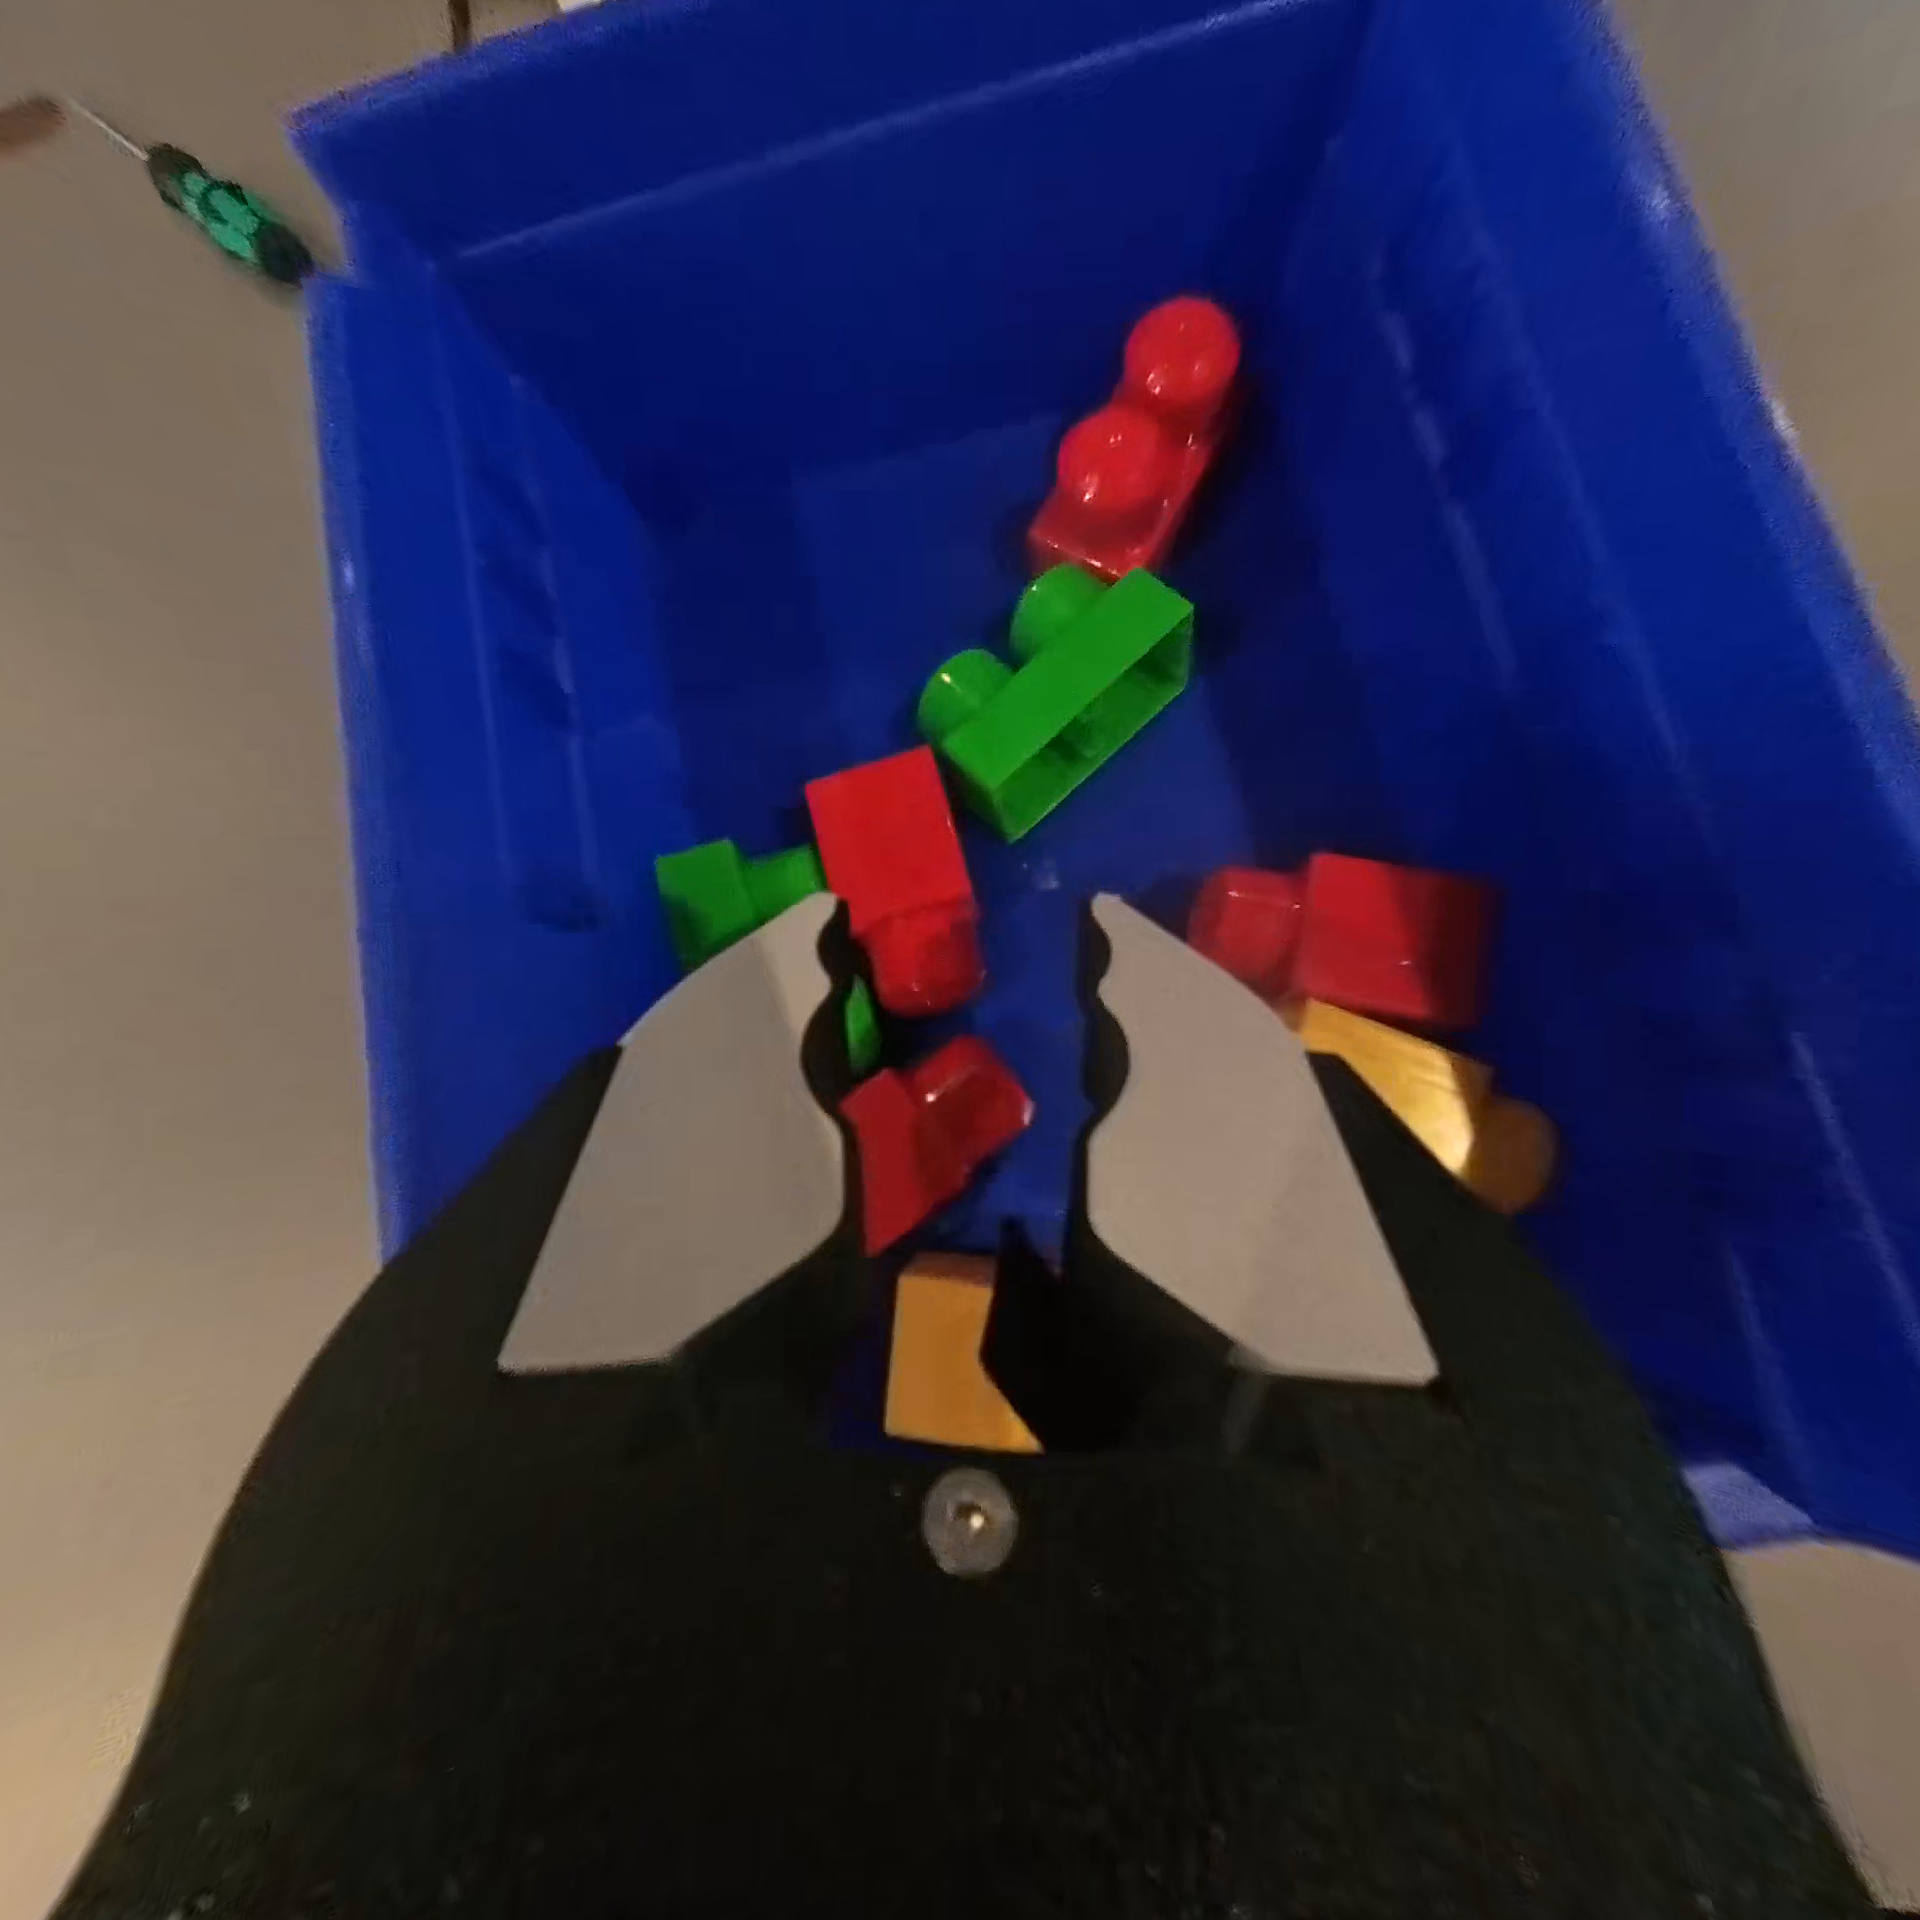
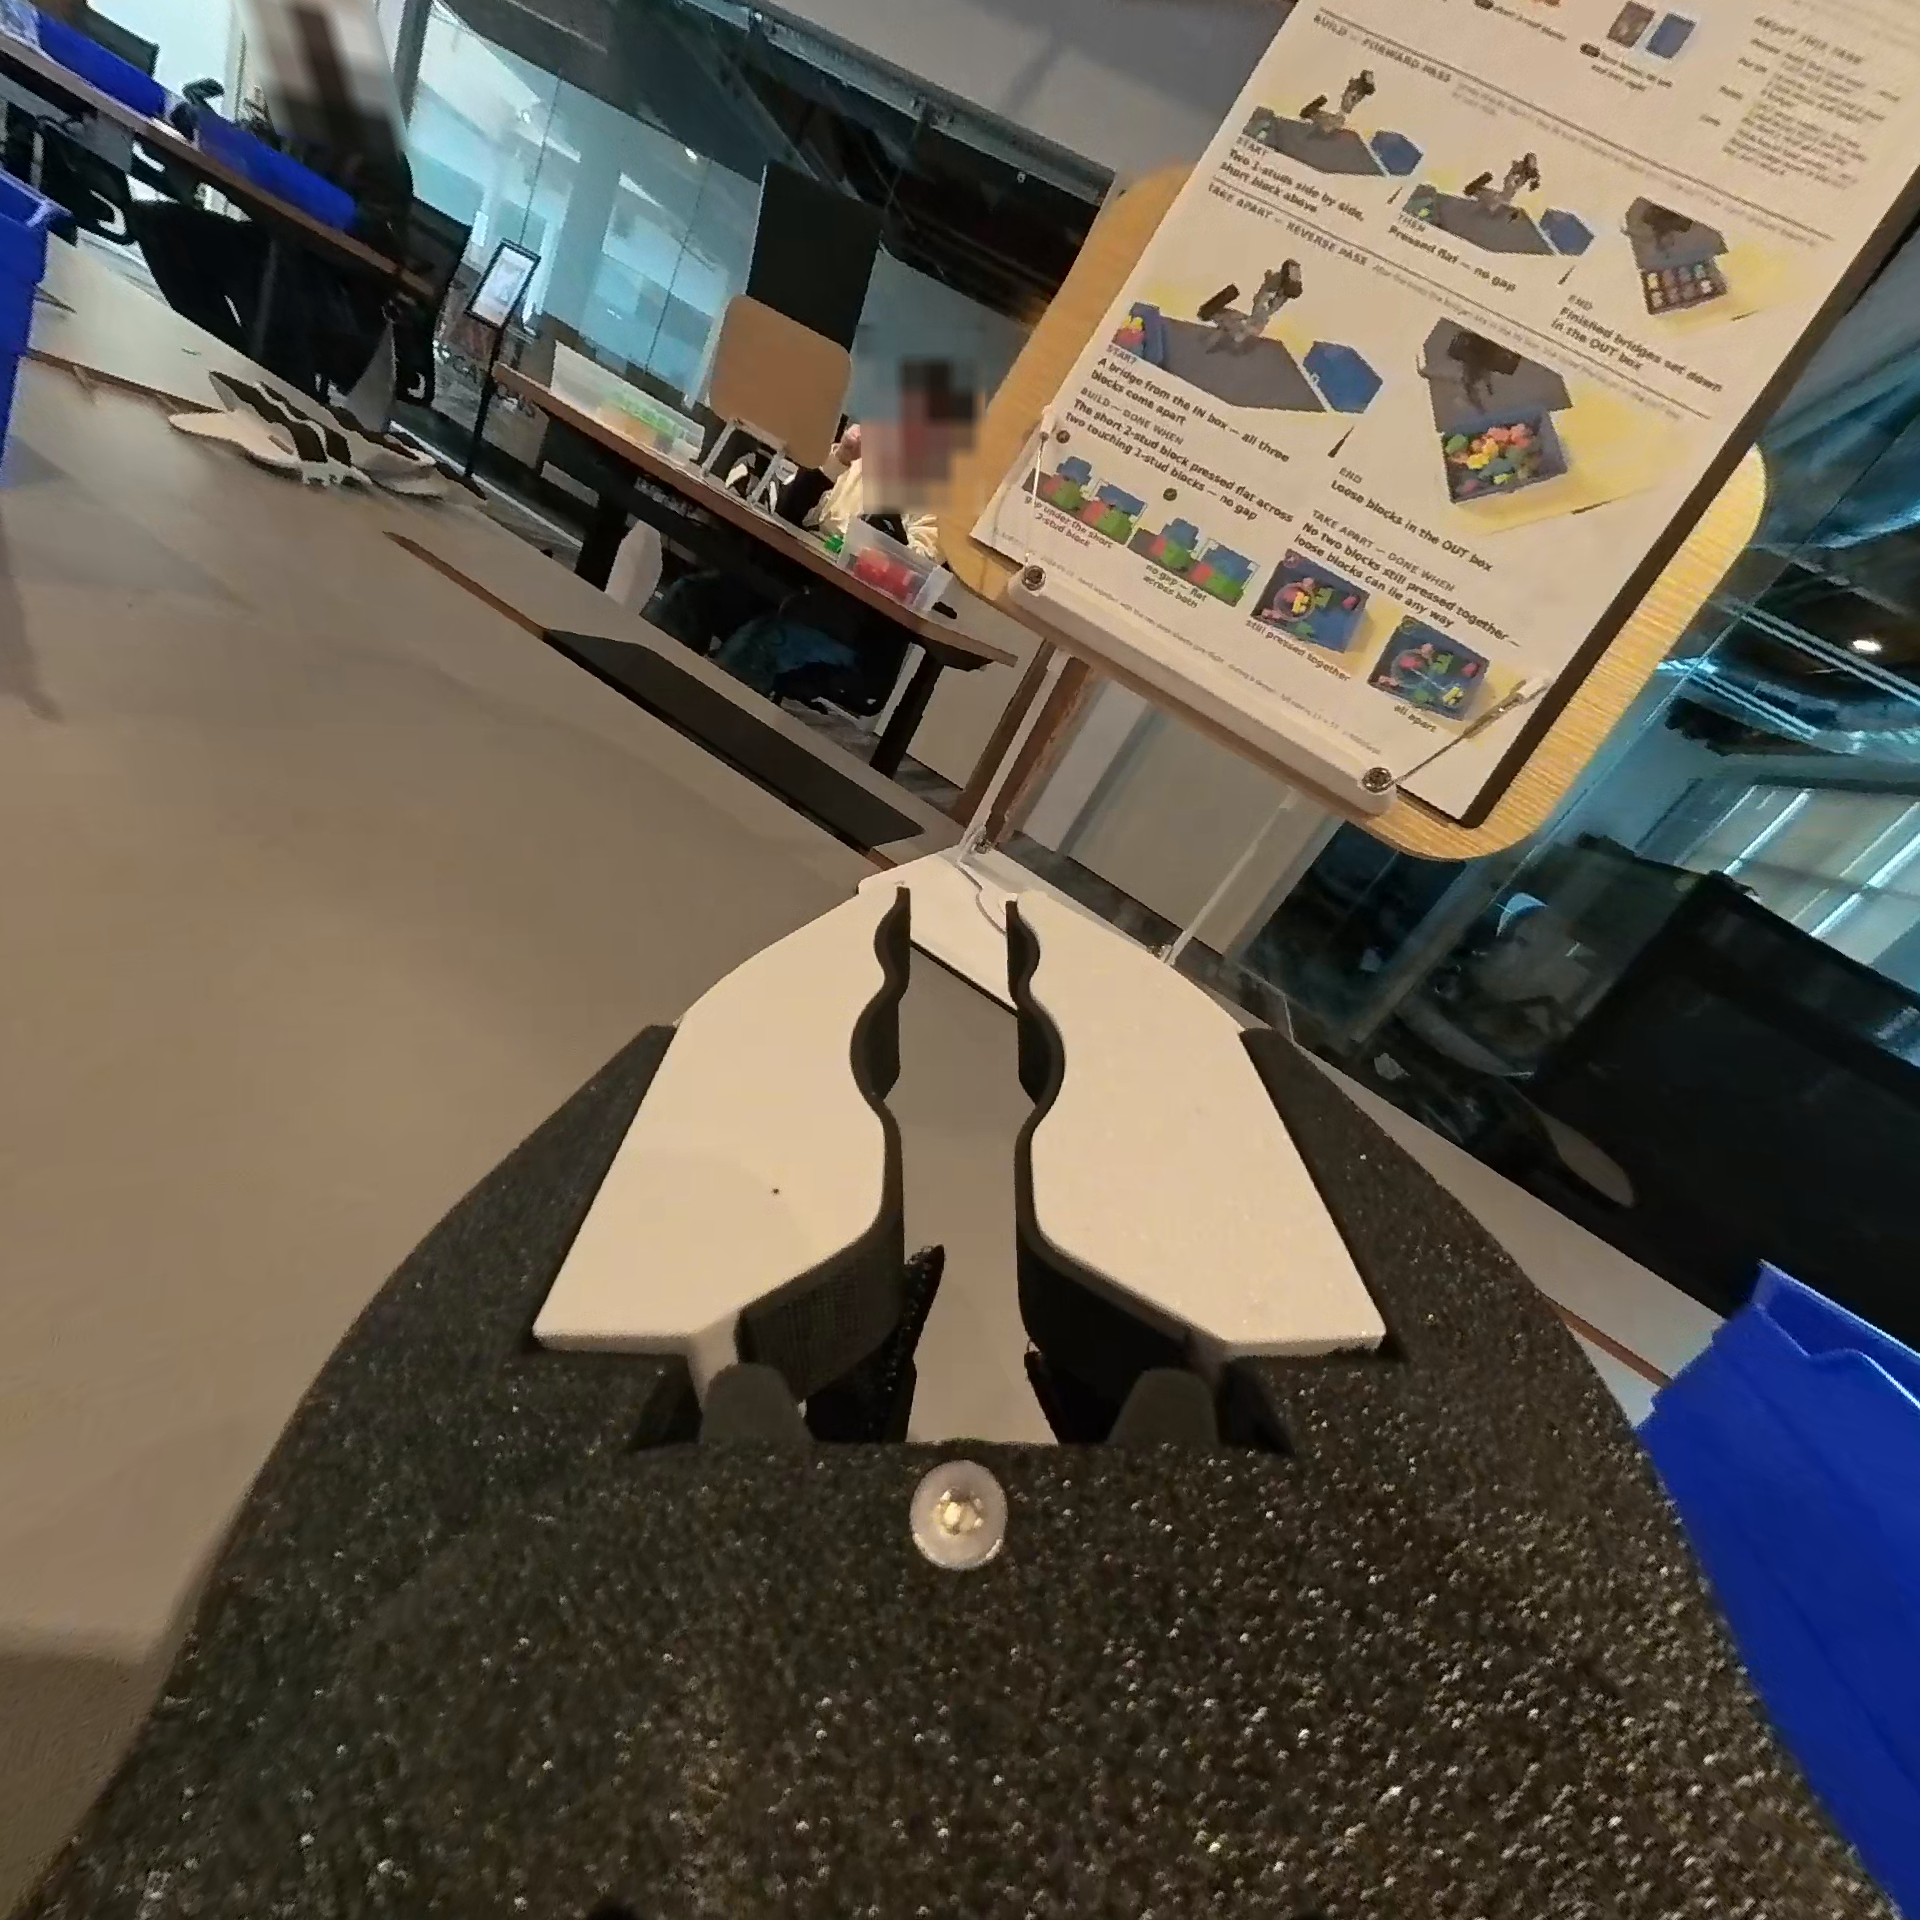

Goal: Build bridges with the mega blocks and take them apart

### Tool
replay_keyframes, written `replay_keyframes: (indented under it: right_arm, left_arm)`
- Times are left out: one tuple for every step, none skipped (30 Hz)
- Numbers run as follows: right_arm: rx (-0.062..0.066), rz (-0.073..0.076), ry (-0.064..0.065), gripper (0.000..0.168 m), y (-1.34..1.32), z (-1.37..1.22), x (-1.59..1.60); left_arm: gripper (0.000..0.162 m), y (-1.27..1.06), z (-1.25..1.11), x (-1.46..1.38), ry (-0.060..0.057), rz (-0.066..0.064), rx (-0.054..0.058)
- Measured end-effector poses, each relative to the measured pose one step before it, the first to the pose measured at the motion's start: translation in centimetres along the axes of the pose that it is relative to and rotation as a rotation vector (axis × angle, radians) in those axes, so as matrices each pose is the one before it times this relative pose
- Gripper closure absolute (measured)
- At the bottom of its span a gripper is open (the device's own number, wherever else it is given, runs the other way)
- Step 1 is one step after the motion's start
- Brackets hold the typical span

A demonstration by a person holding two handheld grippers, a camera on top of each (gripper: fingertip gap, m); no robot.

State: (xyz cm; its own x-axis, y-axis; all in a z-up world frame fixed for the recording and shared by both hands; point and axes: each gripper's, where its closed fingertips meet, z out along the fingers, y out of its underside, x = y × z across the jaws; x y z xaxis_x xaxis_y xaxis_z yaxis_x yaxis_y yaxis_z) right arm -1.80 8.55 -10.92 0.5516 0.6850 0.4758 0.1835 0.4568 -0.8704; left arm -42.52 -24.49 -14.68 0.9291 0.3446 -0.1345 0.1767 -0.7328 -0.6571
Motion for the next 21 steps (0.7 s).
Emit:
replay_keyframes:
  right_arm:
    - [-0.0005,-0.0008,-0.0014,0.151,0.009,-0.002,-0.029]
    - [0.0,-0.0014,-0.0003,0.151,0.002,0.002,-0.011]
    - [0.0001,-0.0007,-0.0012,0.151,-0.013,-0.002,-0.029]
    - [0.0002,-0.0003,-0.0018,0.151,-0.012,-0.01,-0.035]
    - [0.0007,-0.0003,-0.0014,0.151,-0.009,-0.008,-0.034]
    - [0.0009,0.0003,-0.0013,0.151,-0.019,-0.013,-0.028]
    - [0.0008,0.0009,-0.0017,0.151,-0.015,-0.01,-0.014]
    - [0.0006,0.0008,-0.0019,0.151,-0.001,0.001,-0.018]
    - [0.0001,0.0012,-0.0017,0.152,-0.004,0.0,-0.014]
    - [0.0001,0.0009,-0.0021,0.152,0.01,0.003,-0.015]
    - [-0.0003,0.0004,-0.0028,0.152,0.006,0.012,-0.038]
    - [-0.0008,-0.0006,-0.0027,0.152,0.009,0.025,-0.04]
    - [-0.0007,-0.0016,-0.0024,0.152,0.012,0.019,-0.041]
    - [-0.0011,-0.0027,-0.0016,0.152,0.015,0.012,-0.047]
    - [-0.0011,-0.0032,-0.0021,0.152,0.013,0.02,-0.055]
    - [-0.0009,-0.0035,-0.0015,0.153,0.006,0.016,-0.051]
    - [-0.0008,-0.0031,-0.0009,0.153,0.006,0.009,-0.042]
    - [-0.0007,-0.0023,-0.0011,0.153,0.002,0.008,-0.033]
    - [-0.0006,-0.0019,-0.001,0.153,0.004,0.0,-0.029]
    - [-0.0003,-0.0013,0.0,0.153,0.004,0.008,-0.013]
    - [-0.0003,-0.0007,-0.0001,0.153,0.002,0.006,-0.001]
  left_arm:
    - [0.12,-0.188,0.472,-0.158,-0.0187,0.0287,-0.0136]
    - [0.119,-0.175,0.487,-0.137,-0.0158,0.0236,-0.0197]
    - [0.117,-0.134,0.504,-0.052,-0.0088,0.0167,-0.0259]
    - [0.116,-0.068,0.536,0.04,-0.0016,0.0113,-0.0306]
    - [0.113,0.055,0.543,-0.022,-0.0039,0.007,-0.0367]
    - [0.111,0.227,0.529,-0.134,-0.0092,0.0032,-0.0458]
    - [0.11,0.345,0.517,-0.14,-0.0082,-0.001,-0.05]
    - [0.109,0.29,0.489,-0.066,-0.0036,-0.0016,-0.0431]
    - [0.107,0.218,0.432,-0.071,-0.0045,0.001,-0.0349]
    - [0.106,0.18,0.345,-0.14,-0.01,0.0032,-0.0288]
    - [0.105,0.134,0.307,-0.128,-0.0097,0.0033,-0.0231]
    - [0.105,0.131,0.284,-0.071,-0.0042,0.0018,-0.0195]
    - [0.106,0.128,0.285,0.005,0.0006,0.0,-0.0176]
    - [0.107,0.123,0.257,-0.016,-0.0006,-0.0004,-0.0162]
    - [0.11,0.148,0.211,-0.055,-0.0034,0.0017,-0.0187]
    - [0.117,0.187,0.182,0.044,0.0035,0.0047,-0.0201]
    - [0.118,0.089,0.063,0.087,0.009,0.0046,-0.0113]
    - [0.119,-0.009,-0.07,0.076,0.0113,0.0028,-0.0028]
    - [0.12,-0.019,-0.157,0.132,0.0152,0.0022,0.002]
    - [0.121,-0.179,-0.32,-0.093,-0.0012,0.0021,0.0182]
    - [0.121,-0.39,-0.529,-0.278,-0.017,0.0034,0.0365]
